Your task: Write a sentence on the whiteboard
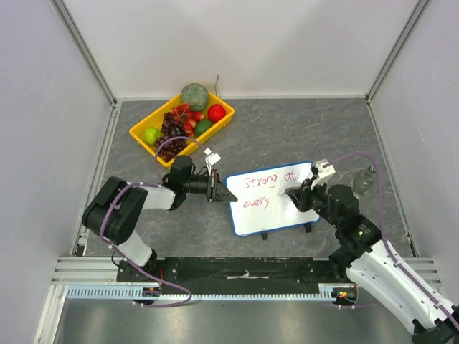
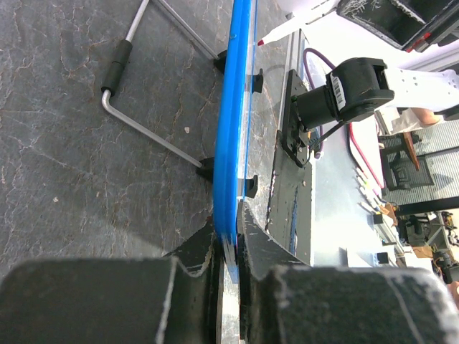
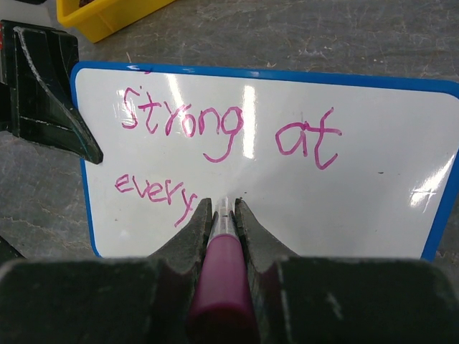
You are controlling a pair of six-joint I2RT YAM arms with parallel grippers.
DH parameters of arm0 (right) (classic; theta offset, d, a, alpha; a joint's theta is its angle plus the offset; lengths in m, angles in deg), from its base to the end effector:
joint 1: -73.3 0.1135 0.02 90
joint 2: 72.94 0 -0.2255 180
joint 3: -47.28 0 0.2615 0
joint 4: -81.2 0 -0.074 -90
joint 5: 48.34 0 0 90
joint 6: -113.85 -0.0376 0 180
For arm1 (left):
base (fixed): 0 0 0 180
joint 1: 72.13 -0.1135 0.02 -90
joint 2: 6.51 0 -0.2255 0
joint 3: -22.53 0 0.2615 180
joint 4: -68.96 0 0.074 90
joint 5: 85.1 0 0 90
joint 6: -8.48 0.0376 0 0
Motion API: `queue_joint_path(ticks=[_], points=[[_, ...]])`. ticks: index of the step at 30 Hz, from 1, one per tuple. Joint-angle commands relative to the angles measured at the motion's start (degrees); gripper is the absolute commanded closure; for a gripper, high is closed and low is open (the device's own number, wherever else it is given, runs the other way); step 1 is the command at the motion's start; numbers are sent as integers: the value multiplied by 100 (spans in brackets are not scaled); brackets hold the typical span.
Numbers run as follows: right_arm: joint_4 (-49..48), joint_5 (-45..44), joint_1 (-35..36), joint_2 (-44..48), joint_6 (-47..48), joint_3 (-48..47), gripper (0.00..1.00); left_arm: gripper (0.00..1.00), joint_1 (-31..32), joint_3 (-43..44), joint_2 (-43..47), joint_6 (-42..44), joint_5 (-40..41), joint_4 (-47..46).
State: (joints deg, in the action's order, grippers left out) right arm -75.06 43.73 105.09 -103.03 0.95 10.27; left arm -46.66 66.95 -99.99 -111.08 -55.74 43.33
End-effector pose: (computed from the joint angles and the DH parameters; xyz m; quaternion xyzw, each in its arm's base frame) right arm 0.1619 0.1019 0.2258 -0.0730 0.7995 0.2866 0.5227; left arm 0.2476 -0.1542 0.1043 0.2511 0.7310 -0.5931 0.2252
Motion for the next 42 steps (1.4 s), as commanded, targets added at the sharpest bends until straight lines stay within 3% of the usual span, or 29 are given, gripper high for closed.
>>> queue_joint_path(ticks=[1,14,26,42], points=[[-240,-4,38,-76,-13,-69,100,98,-7,-31,-101,443,211,207],[-222,-171,29,-155,-5,107,100,98,-7,-31,-101,451,211,198],[121,-892,29,64,-75,37,100,98,-7,-48,-92,460,219,198],[-380,-505,20,144,-303,-156,100,98,-7,-40,-92,460,228,216]])
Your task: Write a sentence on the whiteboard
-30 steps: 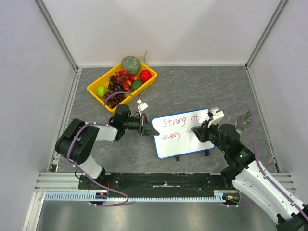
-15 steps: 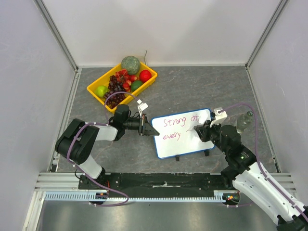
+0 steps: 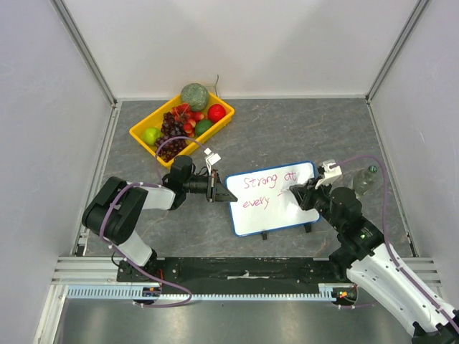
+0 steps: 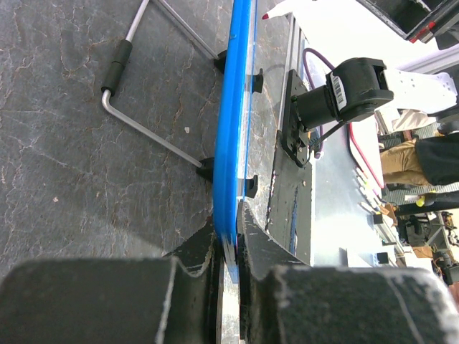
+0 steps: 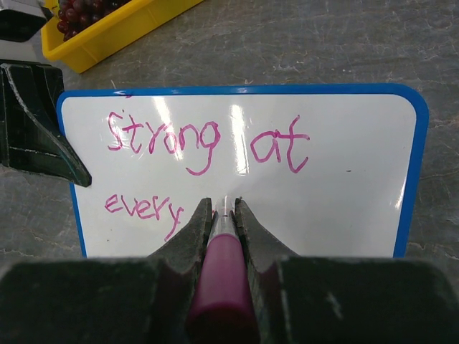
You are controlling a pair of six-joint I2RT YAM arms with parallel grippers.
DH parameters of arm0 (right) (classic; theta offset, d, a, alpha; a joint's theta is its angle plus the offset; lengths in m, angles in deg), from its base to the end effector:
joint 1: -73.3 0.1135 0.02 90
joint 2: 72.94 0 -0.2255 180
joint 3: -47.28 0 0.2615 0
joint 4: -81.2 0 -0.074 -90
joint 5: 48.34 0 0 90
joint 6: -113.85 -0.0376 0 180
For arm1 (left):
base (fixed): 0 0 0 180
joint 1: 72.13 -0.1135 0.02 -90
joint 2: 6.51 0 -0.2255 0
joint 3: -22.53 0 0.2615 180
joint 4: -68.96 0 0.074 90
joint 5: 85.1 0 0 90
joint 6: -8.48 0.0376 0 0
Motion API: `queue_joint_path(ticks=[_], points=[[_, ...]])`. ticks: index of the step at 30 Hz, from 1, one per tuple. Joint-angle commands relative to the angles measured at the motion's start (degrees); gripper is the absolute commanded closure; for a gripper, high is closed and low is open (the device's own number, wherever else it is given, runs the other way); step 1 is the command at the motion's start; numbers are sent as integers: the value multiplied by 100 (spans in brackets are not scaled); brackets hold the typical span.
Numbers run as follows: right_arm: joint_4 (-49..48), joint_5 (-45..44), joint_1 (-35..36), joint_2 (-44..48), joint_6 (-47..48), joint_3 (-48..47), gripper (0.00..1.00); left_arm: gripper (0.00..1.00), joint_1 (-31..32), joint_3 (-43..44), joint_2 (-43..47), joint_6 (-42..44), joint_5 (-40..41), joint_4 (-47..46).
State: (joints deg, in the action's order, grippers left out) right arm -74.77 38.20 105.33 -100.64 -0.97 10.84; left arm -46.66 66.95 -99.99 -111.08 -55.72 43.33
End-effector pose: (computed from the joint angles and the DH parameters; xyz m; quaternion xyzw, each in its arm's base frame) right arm 0.1592 0.0969 0.2286 -0.0317 0.7941 0.2676 0.5448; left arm 0.2476 -0.1542 0.1043 0.2510 0.7311 -0.5930 0.2253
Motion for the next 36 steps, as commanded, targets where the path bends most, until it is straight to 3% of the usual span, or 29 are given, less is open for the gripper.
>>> queue_joint_path(ticks=[1,36], points=[[-461,39,5,-156,-111,-213,100,98,-7,-40,-84,451,217,216],[251,100,5,63,-208,51,100,98,-7,-40,-92,460,217,224]])
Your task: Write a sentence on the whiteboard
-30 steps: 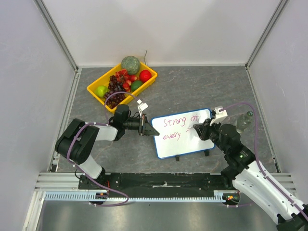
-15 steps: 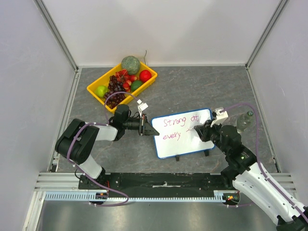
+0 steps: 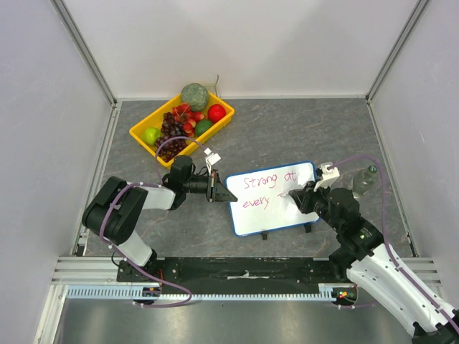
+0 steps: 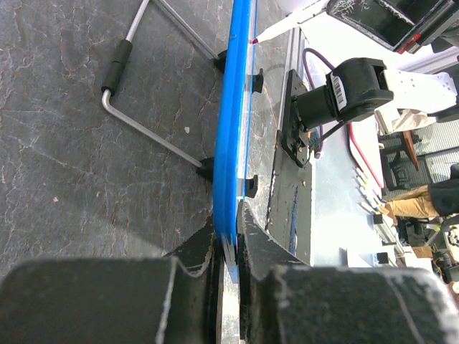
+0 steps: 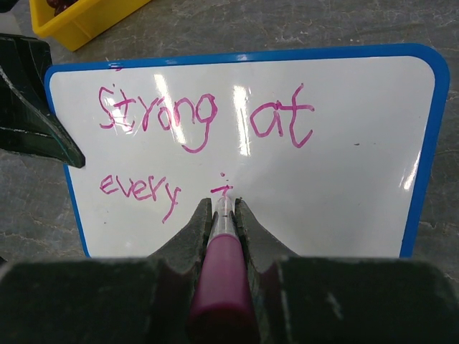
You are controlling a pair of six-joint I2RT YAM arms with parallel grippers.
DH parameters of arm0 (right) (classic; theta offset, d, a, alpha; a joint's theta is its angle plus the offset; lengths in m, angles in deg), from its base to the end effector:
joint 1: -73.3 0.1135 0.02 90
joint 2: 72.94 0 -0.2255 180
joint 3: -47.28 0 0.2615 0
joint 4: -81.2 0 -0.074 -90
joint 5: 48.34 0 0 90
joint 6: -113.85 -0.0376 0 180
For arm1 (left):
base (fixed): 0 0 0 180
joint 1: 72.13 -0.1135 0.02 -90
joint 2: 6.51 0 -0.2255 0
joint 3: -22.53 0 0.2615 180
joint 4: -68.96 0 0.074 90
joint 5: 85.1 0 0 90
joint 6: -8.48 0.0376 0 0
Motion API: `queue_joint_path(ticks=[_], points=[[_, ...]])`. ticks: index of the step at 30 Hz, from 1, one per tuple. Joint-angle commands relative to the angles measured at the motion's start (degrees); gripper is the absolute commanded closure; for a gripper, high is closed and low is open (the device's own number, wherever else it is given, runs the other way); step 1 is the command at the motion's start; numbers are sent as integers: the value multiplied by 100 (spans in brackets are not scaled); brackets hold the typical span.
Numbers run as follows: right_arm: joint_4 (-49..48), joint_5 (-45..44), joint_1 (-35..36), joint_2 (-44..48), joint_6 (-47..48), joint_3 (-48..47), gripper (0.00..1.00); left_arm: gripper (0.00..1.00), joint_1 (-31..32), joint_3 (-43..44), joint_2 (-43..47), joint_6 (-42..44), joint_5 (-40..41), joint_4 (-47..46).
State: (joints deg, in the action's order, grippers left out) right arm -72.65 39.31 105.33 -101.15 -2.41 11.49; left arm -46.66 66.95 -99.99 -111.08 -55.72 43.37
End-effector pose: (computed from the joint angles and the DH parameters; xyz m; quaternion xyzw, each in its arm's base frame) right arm 0.1587 0.0975 0.2191 -0.0289 0.8113 0.2697 0.5178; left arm 0.2476 -0.1542 0.1042 0.2509 0.7313 -0.5930 0.2250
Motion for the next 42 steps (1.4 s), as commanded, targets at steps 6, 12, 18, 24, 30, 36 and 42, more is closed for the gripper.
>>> queue_joint_path(ticks=[6,12,18,24,30,36,42], points=[[-321,-11,5,96,-107,-252,100,98,-7,-57,-75,469,217,220],[-699,-2,5,-202,-134,-358,100,98,-7,-57,-66,460,217,220],[-752,-186,5,-229,-151,-305,100,98,-7,-48,-66,460,217,220],[-542,-222,-4,-194,-125,-226,100,98,-7,-57,-66,469,217,220],[-313,-204,5,-133,-107,-51,100,98,1,-48,-66,478,226,220],[-67,-213,5,-27,-134,29,100,98,-7,-48,-75,469,226,229],[100,-205,-4,52,-195,73,100,98,-7,-48,-57,469,226,220]])
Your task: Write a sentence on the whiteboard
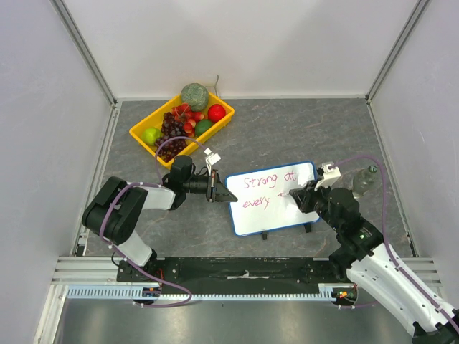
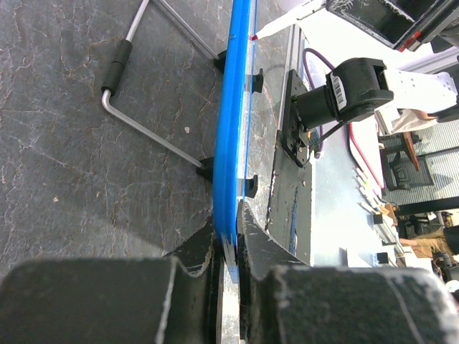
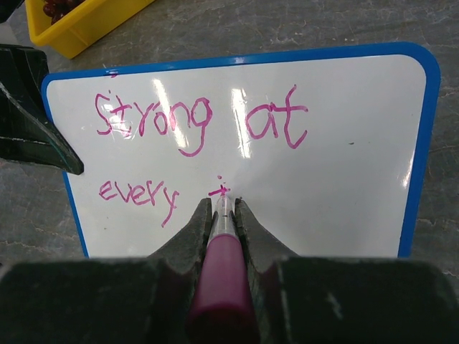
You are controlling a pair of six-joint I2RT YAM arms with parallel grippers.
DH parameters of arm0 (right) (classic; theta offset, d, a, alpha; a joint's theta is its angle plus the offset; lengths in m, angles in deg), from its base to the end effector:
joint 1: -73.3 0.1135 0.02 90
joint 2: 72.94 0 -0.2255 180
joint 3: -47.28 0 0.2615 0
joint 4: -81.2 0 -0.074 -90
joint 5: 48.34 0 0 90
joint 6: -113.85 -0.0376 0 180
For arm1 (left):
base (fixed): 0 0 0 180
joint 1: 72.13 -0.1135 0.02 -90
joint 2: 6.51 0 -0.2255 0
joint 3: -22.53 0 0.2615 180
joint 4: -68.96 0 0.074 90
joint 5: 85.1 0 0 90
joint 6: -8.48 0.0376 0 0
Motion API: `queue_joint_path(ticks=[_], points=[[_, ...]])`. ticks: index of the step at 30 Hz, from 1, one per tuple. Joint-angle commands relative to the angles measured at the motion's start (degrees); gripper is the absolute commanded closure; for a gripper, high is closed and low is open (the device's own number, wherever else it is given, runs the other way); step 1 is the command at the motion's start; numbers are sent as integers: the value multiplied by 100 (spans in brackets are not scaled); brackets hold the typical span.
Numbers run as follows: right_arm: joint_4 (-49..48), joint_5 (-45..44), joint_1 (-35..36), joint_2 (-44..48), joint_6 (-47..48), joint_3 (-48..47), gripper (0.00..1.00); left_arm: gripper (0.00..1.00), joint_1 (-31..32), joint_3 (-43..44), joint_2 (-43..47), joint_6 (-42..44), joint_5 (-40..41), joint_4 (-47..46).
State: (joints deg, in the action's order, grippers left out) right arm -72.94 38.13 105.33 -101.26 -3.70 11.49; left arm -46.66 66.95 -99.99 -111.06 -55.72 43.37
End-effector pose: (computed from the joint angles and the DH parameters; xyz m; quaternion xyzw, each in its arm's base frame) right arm 0.1594 0.0970 0.2193 -0.0137 0.8107 0.2688 0.5199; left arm 0.2476 -0.1542 0.1042 0.2510 0.7312 -0.5930 0.2251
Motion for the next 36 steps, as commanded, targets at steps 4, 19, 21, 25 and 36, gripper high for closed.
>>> queue_joint_path(ticks=[4,19,21,25,36], points=[[181,-51,5,133,-136,134,100,98,1,-57,-57,475,226,229],[357,-69,5,37,-251,82,100,98,1,-57,-48,475,226,229],[392,-130,-4,10,-294,81,100,98,-7,-57,-57,467,235,229],[454,-297,5,-34,-356,55,100,98,-7,-66,-40,467,235,229],[603,-693,5,63,-435,-77,100,98,-7,-66,-31,467,244,229]])
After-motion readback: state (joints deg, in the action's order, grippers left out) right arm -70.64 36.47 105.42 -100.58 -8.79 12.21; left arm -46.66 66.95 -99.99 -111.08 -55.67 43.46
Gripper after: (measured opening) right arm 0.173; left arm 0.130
